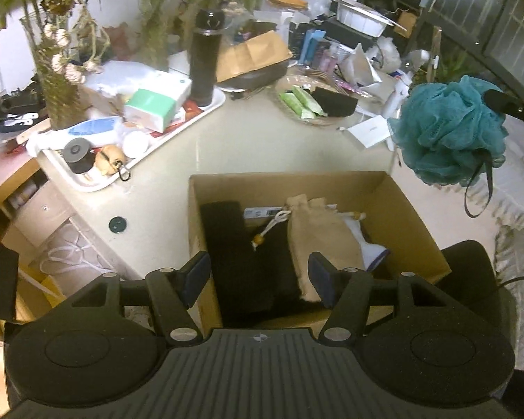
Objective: Organize soft objects
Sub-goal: 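Drop the pouch and bath puff into the box, opening both tools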
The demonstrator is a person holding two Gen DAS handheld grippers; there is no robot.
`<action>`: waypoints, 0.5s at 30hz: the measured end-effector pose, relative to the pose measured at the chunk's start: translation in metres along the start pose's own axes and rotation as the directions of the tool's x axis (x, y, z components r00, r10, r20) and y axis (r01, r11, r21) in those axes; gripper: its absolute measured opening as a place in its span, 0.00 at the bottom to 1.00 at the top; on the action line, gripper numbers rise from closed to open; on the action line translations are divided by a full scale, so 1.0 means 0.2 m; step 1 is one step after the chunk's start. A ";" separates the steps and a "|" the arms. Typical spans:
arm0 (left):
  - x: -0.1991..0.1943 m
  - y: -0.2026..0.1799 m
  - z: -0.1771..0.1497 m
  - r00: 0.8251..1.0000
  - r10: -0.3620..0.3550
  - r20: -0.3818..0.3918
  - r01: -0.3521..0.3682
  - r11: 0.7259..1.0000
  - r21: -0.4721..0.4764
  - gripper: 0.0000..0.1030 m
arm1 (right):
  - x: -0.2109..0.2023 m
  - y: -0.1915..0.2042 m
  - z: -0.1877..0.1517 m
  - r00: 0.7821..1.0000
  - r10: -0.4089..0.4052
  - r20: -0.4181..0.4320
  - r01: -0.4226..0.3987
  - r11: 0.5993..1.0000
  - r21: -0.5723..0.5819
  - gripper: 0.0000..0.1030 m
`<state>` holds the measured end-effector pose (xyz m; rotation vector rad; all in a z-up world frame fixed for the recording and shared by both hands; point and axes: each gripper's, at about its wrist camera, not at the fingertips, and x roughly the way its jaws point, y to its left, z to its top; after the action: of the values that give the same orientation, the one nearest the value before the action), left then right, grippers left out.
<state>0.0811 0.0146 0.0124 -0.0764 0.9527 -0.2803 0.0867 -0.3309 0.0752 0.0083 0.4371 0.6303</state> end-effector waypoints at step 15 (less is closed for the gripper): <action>-0.04 0.01 -0.04 0.998 0.061 0.030 -0.061 0.998 0.001 0.60 | 0.20 0.18 -0.17 0.966 0.096 -0.242 -0.105 0.994 -0.025 0.44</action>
<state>0.0712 0.0192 0.0139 -0.0491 0.9228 -0.2230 0.0807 -0.2827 0.0334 -0.0831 0.6627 0.7427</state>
